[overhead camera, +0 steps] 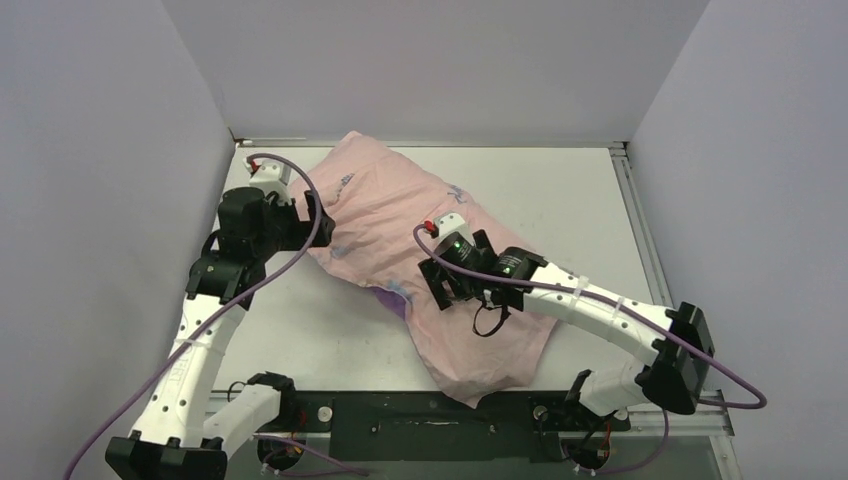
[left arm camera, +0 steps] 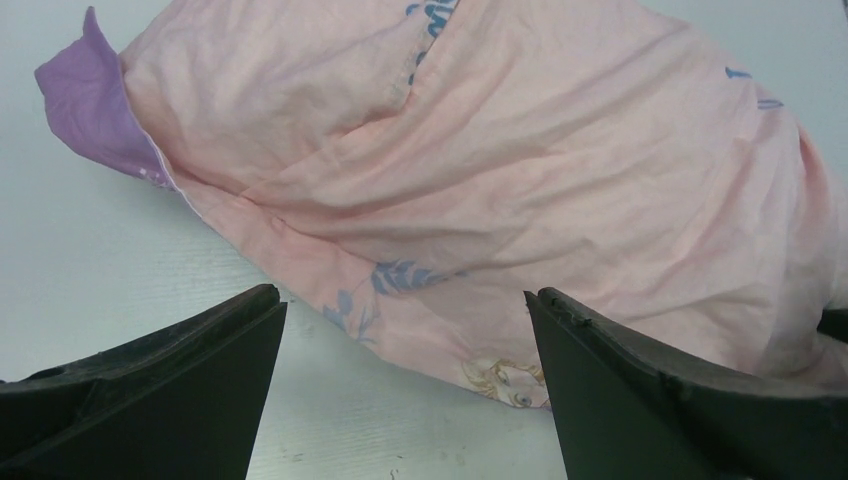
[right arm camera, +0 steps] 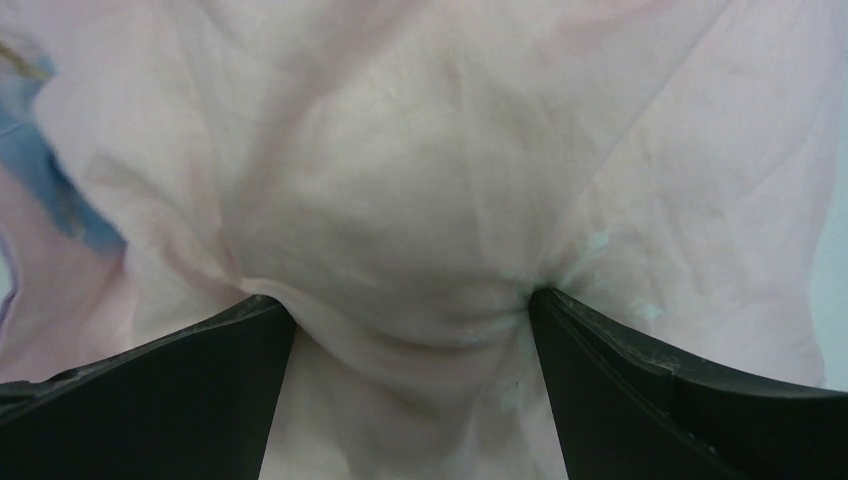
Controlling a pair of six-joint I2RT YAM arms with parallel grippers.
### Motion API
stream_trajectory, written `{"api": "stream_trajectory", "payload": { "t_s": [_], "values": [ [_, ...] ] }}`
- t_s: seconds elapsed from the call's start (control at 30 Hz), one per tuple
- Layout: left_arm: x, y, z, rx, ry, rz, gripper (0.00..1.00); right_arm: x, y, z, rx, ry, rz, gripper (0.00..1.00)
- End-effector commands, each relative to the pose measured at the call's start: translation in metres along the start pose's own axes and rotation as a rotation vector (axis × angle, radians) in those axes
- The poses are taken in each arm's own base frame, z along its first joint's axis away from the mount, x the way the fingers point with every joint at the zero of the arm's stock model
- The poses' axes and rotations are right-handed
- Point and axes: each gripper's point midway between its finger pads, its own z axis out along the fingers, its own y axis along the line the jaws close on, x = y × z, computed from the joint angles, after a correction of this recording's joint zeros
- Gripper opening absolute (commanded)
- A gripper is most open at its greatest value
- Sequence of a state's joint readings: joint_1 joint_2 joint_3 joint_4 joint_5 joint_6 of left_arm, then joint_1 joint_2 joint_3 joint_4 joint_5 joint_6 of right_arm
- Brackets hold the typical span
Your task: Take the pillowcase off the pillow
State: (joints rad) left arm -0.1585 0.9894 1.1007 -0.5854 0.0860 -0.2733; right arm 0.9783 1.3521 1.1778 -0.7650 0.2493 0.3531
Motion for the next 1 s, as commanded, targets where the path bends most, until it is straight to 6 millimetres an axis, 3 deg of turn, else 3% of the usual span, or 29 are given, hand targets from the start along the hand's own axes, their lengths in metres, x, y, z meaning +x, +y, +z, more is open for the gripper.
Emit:
{"api": "stream_trajectory", "payload": {
  "t_s": [0.0, 0.3, 0.47, 0.7, 0.83, 0.97],
  "values": [
    [-0.020, -0.002, -0.020, -0.037, -0.150, 0.103, 0.96, 0.020, -0.042, 0.021, 0.285, 0.075, -0.043, 0.90],
    [-0.017, 0.011, -0.035, -0.110, -0.226, 0.098, 0.96, -0.012, -0.101, 0.013, 0.625, -0.082, 0.004, 0.90],
    [-0.016, 0.010, -0.037, -0.102, -0.228, 0.096, 0.96, -0.015, -0.155, 0.003, 0.803, -0.142, 0.189, 0.90],
    [-0.015, 0.004, -0.039, -0.067, -0.236, 0.102, 0.96, -0.006, -0.215, 0.019, 0.700, -0.170, 0.562, 0.90],
    [-0.016, 0.003, -0.039, -0.064, -0.241, 0.103, 0.96, -0.027, -0.214, 0.007, 0.612, -0.239, 0.592, 0.90],
    [-0.014, 0.002, -0.038, -0.053, -0.234, 0.102, 0.96, -0.066, -0.177, -0.009, 0.398, -0.367, 0.522, 0.90]
  ]
}}
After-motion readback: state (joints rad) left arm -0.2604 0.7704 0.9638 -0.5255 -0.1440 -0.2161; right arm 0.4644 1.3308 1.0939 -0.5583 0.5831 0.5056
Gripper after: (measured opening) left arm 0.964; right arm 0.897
